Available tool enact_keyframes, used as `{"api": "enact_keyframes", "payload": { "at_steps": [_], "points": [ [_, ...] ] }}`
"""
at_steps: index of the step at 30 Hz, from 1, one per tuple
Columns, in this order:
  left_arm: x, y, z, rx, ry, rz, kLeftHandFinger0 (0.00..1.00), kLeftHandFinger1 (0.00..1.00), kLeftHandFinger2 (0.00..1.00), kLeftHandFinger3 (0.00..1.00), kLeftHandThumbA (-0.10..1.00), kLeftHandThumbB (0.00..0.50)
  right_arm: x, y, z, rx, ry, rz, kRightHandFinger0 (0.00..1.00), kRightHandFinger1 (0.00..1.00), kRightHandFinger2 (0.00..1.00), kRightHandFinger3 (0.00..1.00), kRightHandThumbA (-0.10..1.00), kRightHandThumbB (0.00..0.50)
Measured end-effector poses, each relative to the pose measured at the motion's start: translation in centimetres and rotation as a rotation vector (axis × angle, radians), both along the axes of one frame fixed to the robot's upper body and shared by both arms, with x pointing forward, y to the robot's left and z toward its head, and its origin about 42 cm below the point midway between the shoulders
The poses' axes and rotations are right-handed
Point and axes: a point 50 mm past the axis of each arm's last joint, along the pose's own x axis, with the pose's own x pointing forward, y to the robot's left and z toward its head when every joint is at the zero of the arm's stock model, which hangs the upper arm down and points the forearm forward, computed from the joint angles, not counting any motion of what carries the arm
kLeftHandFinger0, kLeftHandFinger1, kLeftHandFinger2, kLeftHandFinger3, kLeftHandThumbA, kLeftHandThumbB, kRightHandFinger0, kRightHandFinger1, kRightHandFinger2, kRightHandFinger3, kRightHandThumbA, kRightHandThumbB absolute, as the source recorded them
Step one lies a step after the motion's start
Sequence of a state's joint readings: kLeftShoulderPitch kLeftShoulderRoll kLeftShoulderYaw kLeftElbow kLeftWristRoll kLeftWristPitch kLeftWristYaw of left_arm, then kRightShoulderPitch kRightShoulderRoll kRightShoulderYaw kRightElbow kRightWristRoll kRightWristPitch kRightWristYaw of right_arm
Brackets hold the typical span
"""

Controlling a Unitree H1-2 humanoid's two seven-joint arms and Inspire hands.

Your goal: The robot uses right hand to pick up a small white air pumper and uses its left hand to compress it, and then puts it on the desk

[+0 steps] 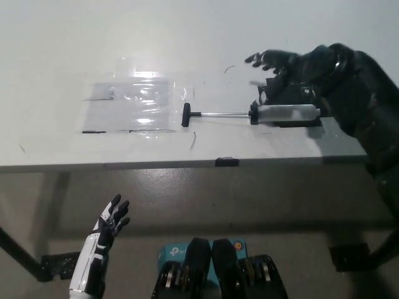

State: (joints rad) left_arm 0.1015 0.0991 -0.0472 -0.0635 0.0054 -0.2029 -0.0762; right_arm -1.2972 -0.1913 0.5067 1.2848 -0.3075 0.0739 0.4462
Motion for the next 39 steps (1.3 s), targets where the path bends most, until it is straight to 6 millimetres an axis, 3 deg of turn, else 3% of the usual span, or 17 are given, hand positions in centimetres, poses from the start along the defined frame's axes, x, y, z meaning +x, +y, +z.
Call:
{"api": "enact_keyframes", "payload": {
  "at_steps": [7,15,18,24,31,39],
  "points": [
    [-0.8,0.4,-0.5,-0.006,0.029,0.012,1.0,1.0,1.0,1.0,1.0,0.036,-0.3,0.6,-1.4,-0.083,0.021,0.023,1.0,1.0,1.0,1.0,0.83,0.429],
    [-0.8,0.9,-0.5,-0.015,0.029,0.02,1.0,1.0,1.0,1.0,1.0,0.041,-0.4,0.8,-1.8,-0.162,0.013,0.044,1.0,1.0,1.0,1.0,0.81,0.406],
    [-0.9,1.1,-0.6,-0.017,0.033,0.026,1.0,1.0,1.0,1.0,1.0,0.018,-0.4,0.8,-1.8,-0.181,0.01,0.047,1.0,1.0,1.0,1.0,0.82,0.418],
    [-0.9,1.5,-0.5,-0.023,0.031,0.037,1.0,1.0,1.0,1.0,1.0,0.064,-0.4,0.5,-2.0,-0.216,0.011,0.047,1.0,1.0,1.0,1.0,0.79,0.41],
    [-1.0,1.6,-0.5,-0.023,0.031,0.042,1.0,1.0,1.0,1.0,1.0,0.069,-0.4,0.3,-2.3,-0.231,0.019,0.042,1.0,1.0,1.0,1.0,0.81,0.424],
    [-1.1,1.8,-0.6,-0.025,0.032,0.049,1.0,1.0,1.0,1.0,1.0,0.062,-0.4,0.0,-2.5,-0.243,0.027,0.036,1.0,1.0,1.0,1.0,0.8,0.376]
  ]
}}
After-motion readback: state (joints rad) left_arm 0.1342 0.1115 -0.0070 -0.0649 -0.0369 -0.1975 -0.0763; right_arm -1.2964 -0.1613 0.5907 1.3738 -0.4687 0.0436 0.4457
